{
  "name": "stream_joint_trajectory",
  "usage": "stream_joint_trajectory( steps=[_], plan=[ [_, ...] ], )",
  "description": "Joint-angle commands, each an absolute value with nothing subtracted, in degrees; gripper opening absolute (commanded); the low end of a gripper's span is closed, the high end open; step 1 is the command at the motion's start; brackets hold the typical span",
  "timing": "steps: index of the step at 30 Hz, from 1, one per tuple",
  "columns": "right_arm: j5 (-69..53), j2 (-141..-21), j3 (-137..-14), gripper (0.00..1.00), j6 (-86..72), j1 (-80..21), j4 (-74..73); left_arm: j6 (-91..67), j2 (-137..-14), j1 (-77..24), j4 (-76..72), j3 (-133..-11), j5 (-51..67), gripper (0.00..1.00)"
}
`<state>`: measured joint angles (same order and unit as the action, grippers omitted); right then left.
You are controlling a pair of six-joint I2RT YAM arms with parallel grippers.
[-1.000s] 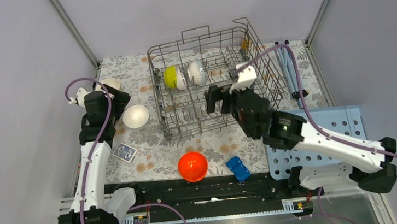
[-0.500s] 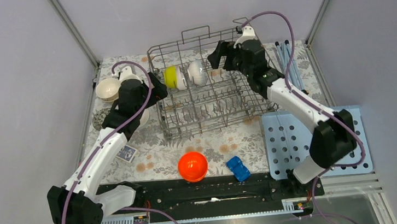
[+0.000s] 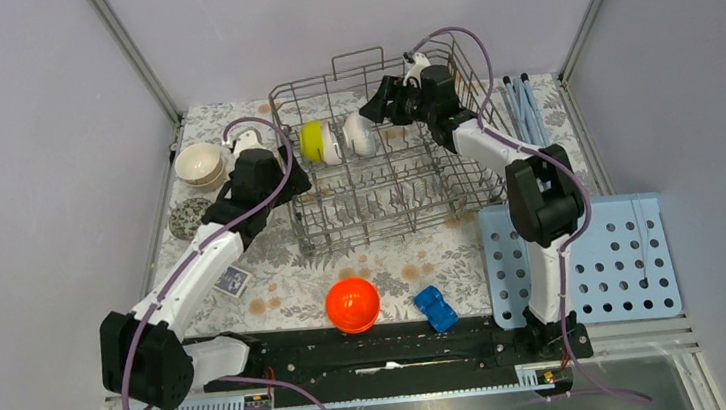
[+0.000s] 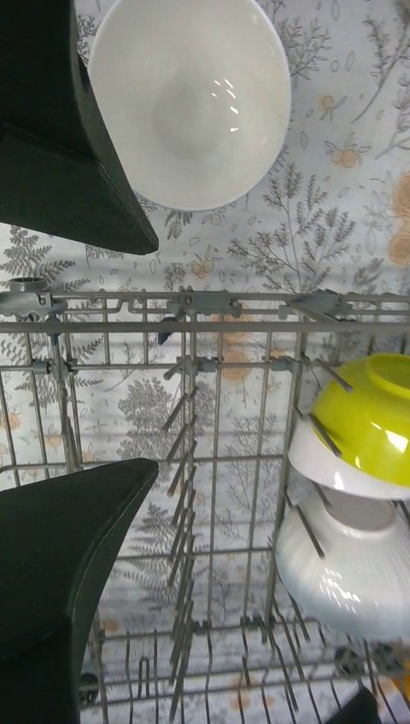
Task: Unload the bowls from the dish rack
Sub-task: Pick up the bowl from the dish rack.
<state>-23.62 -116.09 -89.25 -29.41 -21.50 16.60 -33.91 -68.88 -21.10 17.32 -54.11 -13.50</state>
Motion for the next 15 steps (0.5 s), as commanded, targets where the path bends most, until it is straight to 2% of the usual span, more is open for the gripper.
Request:
stream_joint_trajectory(
  steps=[1,6,15],
  plan=[
    [-26.87,-118.14,-95.06,0.76,-29.52,-21.78,18.77,-33.81,-70.89,-20.61,16.79,-54.37,-15.04,0.93],
    [-27.45,-121.2,-97.15,0.71,-29.04,-21.74,17.12,-34.61,-72.61,-20.03,16.92,-54.14,-15.53,0.91],
    [-28.9,-125.24,-100.17,0.7,-28.9,-21.81,13.88,-35.12,-72.85,-19.86,17.06,-53.19,-17.42,0.85]
  ],
)
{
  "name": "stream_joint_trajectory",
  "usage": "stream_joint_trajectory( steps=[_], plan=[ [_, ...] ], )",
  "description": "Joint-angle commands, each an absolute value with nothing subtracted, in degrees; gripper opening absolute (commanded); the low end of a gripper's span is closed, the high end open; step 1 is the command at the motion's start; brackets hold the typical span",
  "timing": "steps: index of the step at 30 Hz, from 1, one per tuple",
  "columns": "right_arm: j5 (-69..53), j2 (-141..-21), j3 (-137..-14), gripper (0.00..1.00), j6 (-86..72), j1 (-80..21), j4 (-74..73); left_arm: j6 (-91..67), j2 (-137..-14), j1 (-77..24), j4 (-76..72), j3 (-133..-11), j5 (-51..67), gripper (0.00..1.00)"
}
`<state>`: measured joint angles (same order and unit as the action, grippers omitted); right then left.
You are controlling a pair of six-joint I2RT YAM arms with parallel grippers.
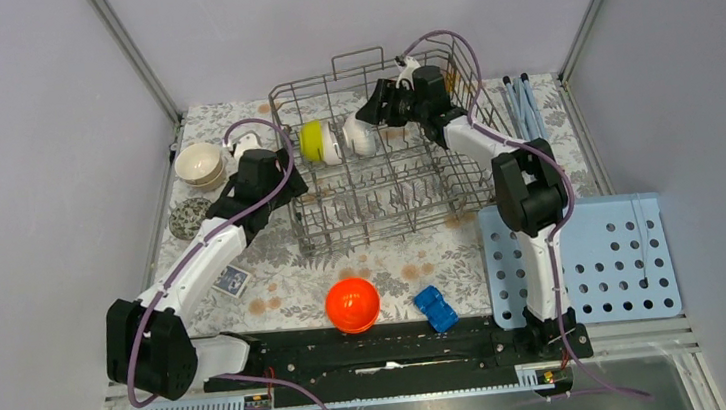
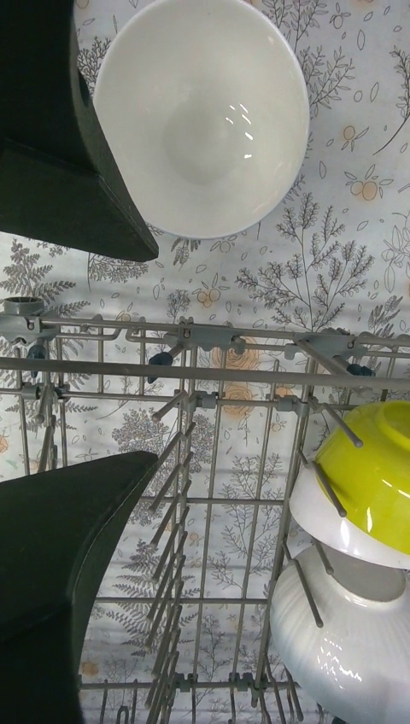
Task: Unload the bowls from the dish rack
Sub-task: Pick up the bowl from the dish rack.
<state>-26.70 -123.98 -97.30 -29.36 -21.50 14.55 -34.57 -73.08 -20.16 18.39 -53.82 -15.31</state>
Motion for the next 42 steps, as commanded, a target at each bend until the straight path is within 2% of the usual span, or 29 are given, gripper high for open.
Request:
stream_joint_trajectory(
  steps=[1,9,16,22,27,31,42],
  plan=[
    [-29.3,-125.47,-100.07,0.69,-29.2,-21.85,13.96,-35.17,-72.97,-19.86,17.04,-53.11,-17.5,0.84],
    [-33.45,-126.97,-99.41,0.51,-32.46,-22.23,16.73,-36.28,-74.05,-19.86,17.0,-52.83,-17.52,0.81],
    [-37.31,-128.82,-100.95,0.47,-34.69,-22.54,17.57,-36.68,-74.96,-19.86,17.1,-52.57,-17.65,0.79],
    [-40.02,-130.31,-100.87,0.37,-37.38,-22.76,20.01,-36.94,-75.44,-19.85,16.97,-52.47,-17.75,0.77],
    [-42.55,-130.14,-99.82,0.22,-40.87,-22.66,24.81,-37.37,-76.25,-19.86,17.34,-52.55,-18.51,0.77],
    [-44.31,-129.5,-99.4,0.0,-43.04,-22.63,27.8,-37.54,-76.55,-19.86,17.66,-52.65,-19.2,0.76],
    [-48.29,-126.9,-97.62,0.0,-53.04,-20.9,39.95,-38.19,-77.15,-19.86,18.11,-52.39,-21.4,0.73]
  ],
)
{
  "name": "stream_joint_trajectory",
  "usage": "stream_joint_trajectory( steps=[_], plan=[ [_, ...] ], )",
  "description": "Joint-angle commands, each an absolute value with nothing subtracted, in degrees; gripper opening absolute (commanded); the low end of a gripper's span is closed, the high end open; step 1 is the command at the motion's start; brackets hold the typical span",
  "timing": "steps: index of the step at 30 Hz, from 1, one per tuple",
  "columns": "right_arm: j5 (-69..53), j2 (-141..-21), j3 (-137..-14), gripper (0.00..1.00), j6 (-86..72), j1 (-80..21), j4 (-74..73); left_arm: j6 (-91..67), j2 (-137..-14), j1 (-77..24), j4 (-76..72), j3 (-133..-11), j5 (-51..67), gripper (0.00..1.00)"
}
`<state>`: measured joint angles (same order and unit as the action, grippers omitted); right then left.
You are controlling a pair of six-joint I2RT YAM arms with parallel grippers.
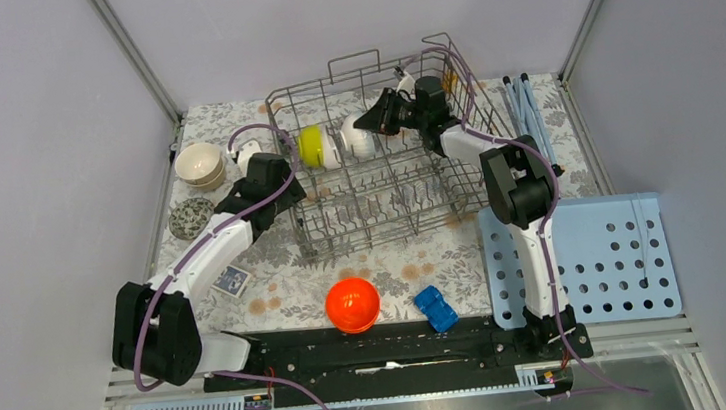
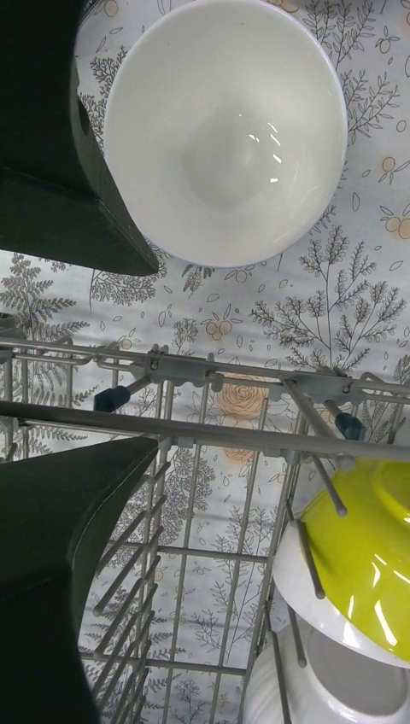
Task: Unload the bowls from the dish rack
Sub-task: Pick up the bowl from the dish rack.
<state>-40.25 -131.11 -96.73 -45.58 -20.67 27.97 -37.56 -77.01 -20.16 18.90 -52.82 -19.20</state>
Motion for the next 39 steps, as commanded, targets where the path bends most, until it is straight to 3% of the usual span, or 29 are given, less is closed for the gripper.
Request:
stream_joint_trajectory(
  steps=[1,15,39],
  plan=[
    [-48.32,-126.69,-97.71,0.0,-53.36,-20.8,40.2,-38.24,-77.25,-19.85,18.15,-52.38,-21.47,0.73],
    [-48.98,-125.11,-97.68,0.0,-60.82,-19.01,46.89,-38.5,-78.74,-19.86,18.02,-52.82,-21.37,0.72],
    [-48.62,-118.96,-99.67,0.0,-54.54,-17.93,38.18,-38.54,-78.7,-19.86,17.78,-52.62,-20.84,0.72]
  ],
)
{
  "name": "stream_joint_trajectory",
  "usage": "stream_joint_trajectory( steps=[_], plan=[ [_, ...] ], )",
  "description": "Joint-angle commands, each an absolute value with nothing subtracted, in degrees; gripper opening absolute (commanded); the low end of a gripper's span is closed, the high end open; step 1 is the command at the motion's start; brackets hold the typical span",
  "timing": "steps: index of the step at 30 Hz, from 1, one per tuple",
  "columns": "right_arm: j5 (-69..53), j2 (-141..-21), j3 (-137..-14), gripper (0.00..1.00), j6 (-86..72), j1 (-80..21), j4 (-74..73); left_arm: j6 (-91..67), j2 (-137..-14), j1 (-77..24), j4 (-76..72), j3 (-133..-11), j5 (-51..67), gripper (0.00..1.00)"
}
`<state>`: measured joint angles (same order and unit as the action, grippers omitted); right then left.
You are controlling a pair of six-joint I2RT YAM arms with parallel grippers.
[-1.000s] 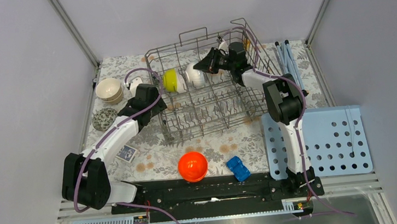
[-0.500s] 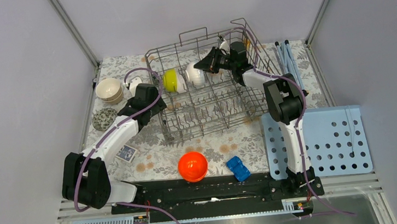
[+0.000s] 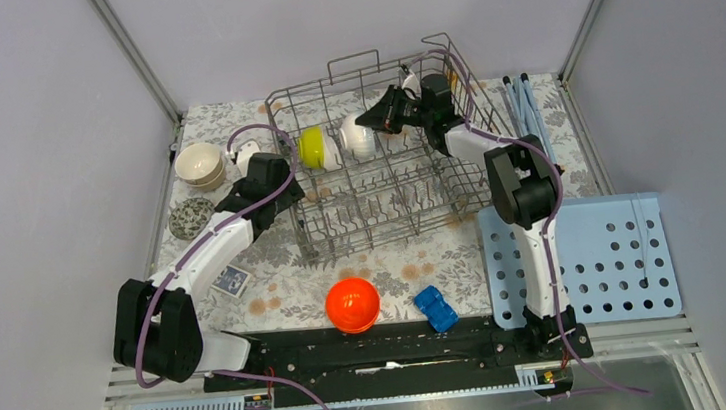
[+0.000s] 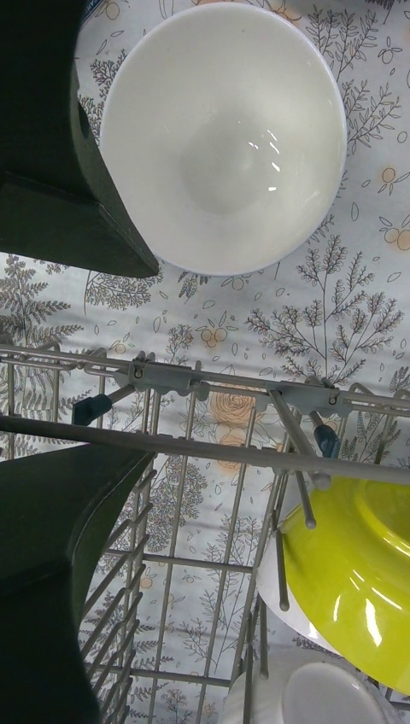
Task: Unload the bowls from the dish rack
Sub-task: Pick up the bowl from the dish rack, then place the bowl with the bowl.
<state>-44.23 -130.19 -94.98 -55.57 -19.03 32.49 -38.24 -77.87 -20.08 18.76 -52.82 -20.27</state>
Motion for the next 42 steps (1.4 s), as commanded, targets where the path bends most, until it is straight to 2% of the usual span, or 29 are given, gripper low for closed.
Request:
stream_joint_trajectory(
  steps=[1,10,22,36,42],
  plan=[
    [-48.73,-118.66,-99.42,0.0,-54.21,-17.92,38.15,-38.5,-78.81,-19.86,17.77,-52.64,-20.85,0.72],
    [-48.69,-114.24,-93.77,0.0,-50.03,-18.02,37.09,-39.0,-79.88,-19.78,17.64,-53.34,-20.16,0.71],
    [-48.08,-111.35,-93.26,0.0,-48.89,-18.07,35.83,-38.85,-79.89,-19.78,18.42,-54.78,-19.85,0.71],
    [-45.72,-100.39,-93.09,0.0,-42.76,-21.04,27.49,-38.96,-69.55,-19.78,22.17,-56.48,-18.5,0.76],
    [-39.32,-93.15,-93.73,0.0,-29.44,-28.2,14.71,-38.13,-61.72,-19.75,23.92,-56.28,-18.61,0.83]
  ],
)
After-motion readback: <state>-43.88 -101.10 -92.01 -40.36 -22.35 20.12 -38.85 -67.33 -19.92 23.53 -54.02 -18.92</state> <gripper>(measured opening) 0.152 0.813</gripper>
